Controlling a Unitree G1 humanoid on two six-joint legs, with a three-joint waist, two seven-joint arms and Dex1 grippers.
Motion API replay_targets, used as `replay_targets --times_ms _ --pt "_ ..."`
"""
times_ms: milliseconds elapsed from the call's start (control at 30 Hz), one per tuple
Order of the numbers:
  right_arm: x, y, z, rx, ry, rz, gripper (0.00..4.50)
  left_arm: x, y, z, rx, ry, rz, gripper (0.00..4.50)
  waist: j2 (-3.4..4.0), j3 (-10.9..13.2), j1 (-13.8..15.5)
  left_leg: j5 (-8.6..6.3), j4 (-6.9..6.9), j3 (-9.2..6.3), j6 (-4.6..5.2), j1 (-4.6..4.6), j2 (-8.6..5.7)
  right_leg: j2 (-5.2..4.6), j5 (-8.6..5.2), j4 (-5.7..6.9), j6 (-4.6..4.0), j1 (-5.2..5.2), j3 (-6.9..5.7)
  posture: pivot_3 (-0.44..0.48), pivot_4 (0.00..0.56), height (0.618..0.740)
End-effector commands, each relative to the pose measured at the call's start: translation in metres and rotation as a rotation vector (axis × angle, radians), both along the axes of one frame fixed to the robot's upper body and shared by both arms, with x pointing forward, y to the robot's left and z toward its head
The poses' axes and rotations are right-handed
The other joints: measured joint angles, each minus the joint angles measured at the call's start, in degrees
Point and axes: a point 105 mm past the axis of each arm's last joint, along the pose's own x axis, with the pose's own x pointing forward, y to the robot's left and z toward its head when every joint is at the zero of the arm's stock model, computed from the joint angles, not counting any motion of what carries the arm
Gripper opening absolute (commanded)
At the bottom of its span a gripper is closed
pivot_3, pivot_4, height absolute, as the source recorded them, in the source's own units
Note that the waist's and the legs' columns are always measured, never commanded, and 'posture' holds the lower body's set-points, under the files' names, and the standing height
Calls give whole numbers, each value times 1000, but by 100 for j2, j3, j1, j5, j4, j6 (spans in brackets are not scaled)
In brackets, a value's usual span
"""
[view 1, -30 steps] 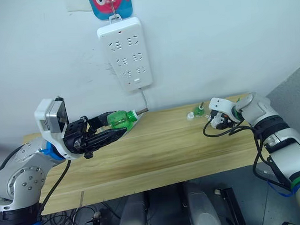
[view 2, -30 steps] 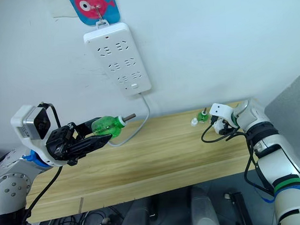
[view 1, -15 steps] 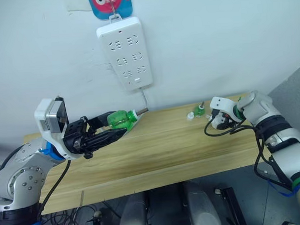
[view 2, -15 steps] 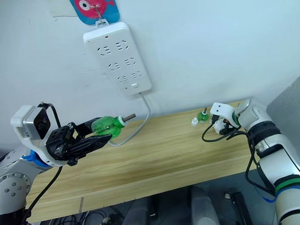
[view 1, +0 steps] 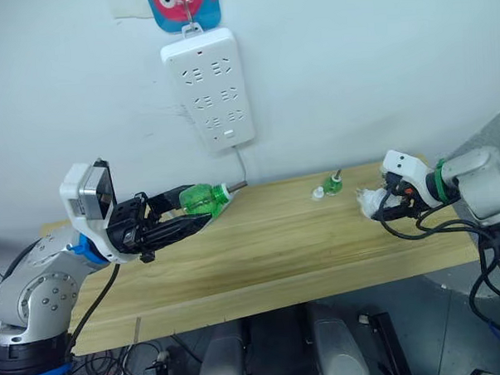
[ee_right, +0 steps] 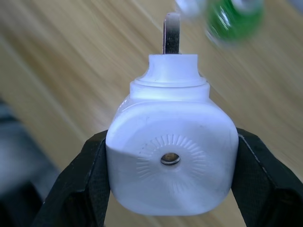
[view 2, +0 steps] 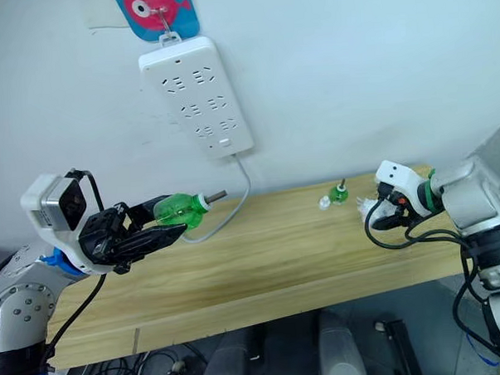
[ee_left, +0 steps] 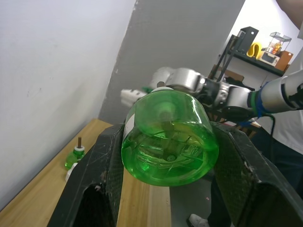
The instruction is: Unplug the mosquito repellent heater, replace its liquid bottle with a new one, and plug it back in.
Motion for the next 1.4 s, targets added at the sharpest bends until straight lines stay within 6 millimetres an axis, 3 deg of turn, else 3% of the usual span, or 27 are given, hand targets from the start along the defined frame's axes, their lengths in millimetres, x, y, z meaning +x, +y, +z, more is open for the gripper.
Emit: replay_targets --times_ms 33,200,633,1033,1400 --pt "-25 26 36 206 20 82 2955 -3 0 4 7 -40 -15 2309 0 0 -17 0 0 -1 0 0 0 0 0 0 0 0 -1 -240 332 734" --pt "-41 55 62 392 62 138 2955 -1 1 1 29 -43 -14 2309 0 0 -16 -1 -1 -4 1 0 0 -1 0 -2 0 1 -3 -239 332 734" --pt "-42 125 113 596 -27 217 2955 4 0 -4 87 -54 5 2309 0 0 -32 0 -2 -3 0 -2 0 1 0 0 0 -2 -1 -230 330 734" --pt "-75 149 127 647 36 401 2955 6 0 -1 76 -60 25 2309 0 0 -31 -1 -2 -4 1 -1 -1 2 0 3 0 -3 -1 -213 338 734" --pt "-72 164 126 701 41 392 2955 5 -5 8 18 -67 -7 2309 0 0 -33 0 -1 -3 1 -1 0 3 0 4 0 -3 -1 -212 331 734"
